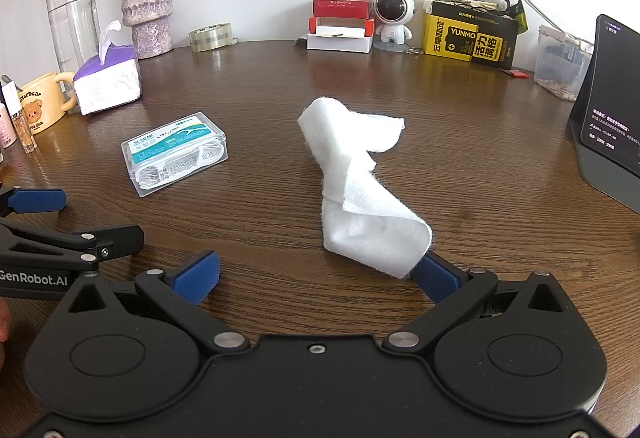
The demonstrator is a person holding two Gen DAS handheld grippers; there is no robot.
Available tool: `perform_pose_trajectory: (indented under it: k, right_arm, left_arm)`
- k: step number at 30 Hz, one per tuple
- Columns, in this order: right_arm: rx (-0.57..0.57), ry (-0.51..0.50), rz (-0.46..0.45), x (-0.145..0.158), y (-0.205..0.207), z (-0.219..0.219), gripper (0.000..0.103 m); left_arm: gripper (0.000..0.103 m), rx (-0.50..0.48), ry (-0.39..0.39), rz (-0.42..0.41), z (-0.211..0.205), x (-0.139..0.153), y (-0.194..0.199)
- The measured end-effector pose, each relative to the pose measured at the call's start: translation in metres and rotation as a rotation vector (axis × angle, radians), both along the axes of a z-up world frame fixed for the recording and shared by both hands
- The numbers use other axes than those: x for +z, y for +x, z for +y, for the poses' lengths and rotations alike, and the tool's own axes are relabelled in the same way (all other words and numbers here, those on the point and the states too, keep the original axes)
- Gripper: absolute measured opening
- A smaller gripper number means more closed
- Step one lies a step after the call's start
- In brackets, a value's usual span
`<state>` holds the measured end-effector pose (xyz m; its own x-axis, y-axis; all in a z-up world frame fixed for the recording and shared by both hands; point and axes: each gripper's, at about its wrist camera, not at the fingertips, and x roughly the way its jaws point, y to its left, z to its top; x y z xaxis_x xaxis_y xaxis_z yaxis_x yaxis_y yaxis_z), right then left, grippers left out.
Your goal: Clean container
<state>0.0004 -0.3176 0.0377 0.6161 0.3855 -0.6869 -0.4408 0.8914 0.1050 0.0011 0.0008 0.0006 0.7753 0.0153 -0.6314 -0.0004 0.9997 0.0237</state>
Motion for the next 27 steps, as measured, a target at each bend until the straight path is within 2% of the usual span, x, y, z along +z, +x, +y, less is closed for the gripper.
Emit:
perform_pose_trajectory:
  k: [27]
  right_arm:
    - [0.0,0.0,0.0,0.0003,-0.0023,-0.0001,0.103]
  left_arm:
    - [0.103,-0.001,-0.001,0.002,0.001,0.0018,-0.0035]
